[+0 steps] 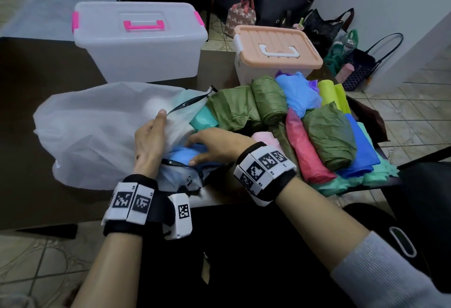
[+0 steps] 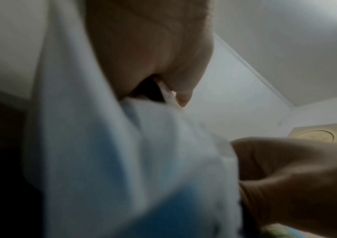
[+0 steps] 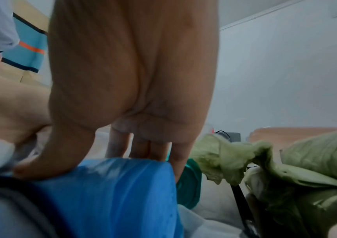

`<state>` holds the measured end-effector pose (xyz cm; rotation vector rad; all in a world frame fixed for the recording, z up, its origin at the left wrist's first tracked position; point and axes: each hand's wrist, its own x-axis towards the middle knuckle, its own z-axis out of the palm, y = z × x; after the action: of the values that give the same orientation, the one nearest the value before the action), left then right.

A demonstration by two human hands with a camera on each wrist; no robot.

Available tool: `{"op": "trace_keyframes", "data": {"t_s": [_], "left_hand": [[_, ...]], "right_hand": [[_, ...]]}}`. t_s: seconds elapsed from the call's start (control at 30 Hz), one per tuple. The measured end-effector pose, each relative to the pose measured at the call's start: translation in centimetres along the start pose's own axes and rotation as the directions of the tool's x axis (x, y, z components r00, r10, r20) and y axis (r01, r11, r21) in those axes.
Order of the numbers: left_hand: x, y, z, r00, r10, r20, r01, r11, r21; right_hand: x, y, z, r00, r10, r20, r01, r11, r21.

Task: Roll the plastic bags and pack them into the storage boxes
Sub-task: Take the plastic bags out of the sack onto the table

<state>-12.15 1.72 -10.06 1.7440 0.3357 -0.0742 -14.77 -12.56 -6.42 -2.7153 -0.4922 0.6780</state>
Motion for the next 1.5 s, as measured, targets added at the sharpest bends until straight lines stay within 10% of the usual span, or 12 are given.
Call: {"op": "trace_keyframes", "data": {"t_s": [0.37, 0.5, 0.87, 1.07, 1.5], "left_hand": [[-2.4, -1.6, -0.9, 0.997, -0.012, -0.080, 0.012, 1.000, 0.006], [-2.0, -1.7, -0.4, 0.997, -0.038, -0.062, 0.043, 0.996, 0.082], [-1.2, -0.6, 2.4, 0.992, -0.012, -0.126, 0.016, 0.999, 0.032], [-1.2, 0.3, 2.5, 0.966, 0.108, -0.233, -0.095, 0.993, 0.063], [1.1, -1.7, 1.3, 0.991, -0.019, -0.135, 0.025, 0.999, 0.039]], "right_hand": [[-1.0, -1.8, 0.7, 0.989, 0.100, -0.107, -0.124, 0.959, -0.254], [-3.1, -0.9, -1.0, 0.948, 0.198, -0.250, -0.196, 0.980, 0.032], [-9.6, 3.7, -1.1, 0.479, 0.714, -0.511, -0.553, 0.698, 0.456], [-9.4, 3.7, 0.2, 0.509, 0.736, -0.447, -0.771, 0.620, 0.143], [-8.3, 3.1, 0.8, 0.540, 0.703, -0.462, -0.761, 0.643, 0.089]]}}
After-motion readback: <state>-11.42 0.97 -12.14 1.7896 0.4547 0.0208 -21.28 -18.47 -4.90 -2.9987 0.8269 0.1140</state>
